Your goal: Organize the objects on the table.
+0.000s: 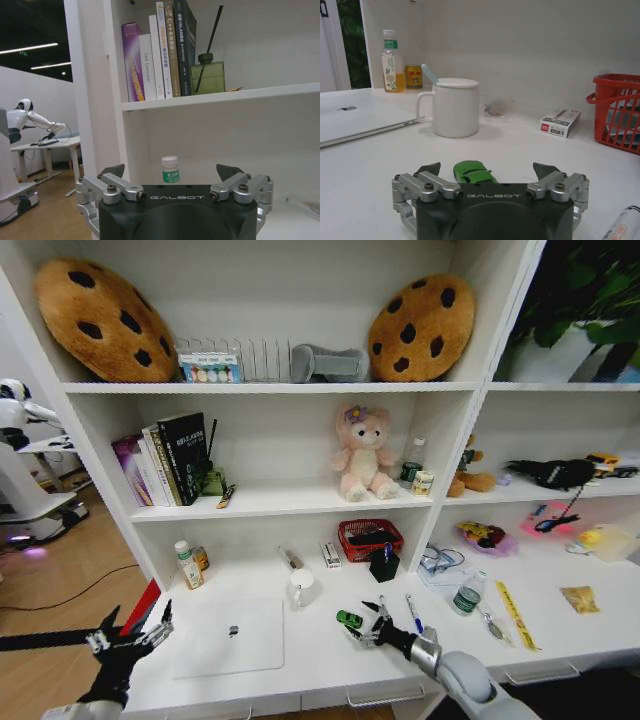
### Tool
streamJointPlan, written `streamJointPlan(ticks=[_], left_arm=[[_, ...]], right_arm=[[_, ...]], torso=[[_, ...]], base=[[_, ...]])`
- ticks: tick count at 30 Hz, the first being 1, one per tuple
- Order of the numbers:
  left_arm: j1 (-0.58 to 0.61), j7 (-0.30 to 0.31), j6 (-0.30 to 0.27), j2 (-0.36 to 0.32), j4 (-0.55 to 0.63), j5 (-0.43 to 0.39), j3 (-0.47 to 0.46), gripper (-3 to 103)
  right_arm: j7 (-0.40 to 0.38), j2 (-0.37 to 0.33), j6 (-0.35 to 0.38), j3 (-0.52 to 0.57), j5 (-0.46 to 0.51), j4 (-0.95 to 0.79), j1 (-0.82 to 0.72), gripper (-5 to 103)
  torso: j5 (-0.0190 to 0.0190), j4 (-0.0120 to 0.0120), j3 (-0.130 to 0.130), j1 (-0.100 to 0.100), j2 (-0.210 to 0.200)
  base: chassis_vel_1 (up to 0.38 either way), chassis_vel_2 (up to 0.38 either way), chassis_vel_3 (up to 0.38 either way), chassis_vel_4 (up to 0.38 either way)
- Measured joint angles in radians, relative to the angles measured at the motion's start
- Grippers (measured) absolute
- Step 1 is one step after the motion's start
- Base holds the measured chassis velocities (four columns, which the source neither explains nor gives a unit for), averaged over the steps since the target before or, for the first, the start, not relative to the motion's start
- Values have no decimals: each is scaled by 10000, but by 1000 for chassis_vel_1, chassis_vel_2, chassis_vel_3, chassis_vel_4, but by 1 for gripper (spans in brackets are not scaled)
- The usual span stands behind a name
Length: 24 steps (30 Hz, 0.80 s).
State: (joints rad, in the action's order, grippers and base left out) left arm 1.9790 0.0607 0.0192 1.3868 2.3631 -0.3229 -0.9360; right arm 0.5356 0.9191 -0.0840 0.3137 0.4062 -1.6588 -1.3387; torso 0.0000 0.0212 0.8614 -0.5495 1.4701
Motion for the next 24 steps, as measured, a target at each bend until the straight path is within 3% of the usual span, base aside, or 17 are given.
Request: streamJointPlan(ticks=[2, 18, 22, 24], left_arm=[[-18, -26, 97, 128, -12, 52, -17, 100], [-148, -70, 334, 299, -215, 217, 96, 100], [-158, -69, 347, 344, -238, 221, 100, 100], [-160, -70, 364, 393, -243, 222, 74, 100]], right_arm=[[-416, -70, 143, -390, 214, 37, 205, 100], [-412, -152, 391, -1120, 220, 395, 677, 101], [-401, -152, 405, -1178, 215, 531, 786, 91], [-378, -148, 407, -1281, 219, 628, 930, 80]], torso=[[0, 1, 0, 1, 0], [0, 1, 0, 1, 2], [0, 1, 0, 1, 1], [0, 1, 0, 1, 2]], base=[[0, 0, 0, 0], [0, 0, 0, 0], [0, 0, 0, 0], [0, 0, 0, 0]])
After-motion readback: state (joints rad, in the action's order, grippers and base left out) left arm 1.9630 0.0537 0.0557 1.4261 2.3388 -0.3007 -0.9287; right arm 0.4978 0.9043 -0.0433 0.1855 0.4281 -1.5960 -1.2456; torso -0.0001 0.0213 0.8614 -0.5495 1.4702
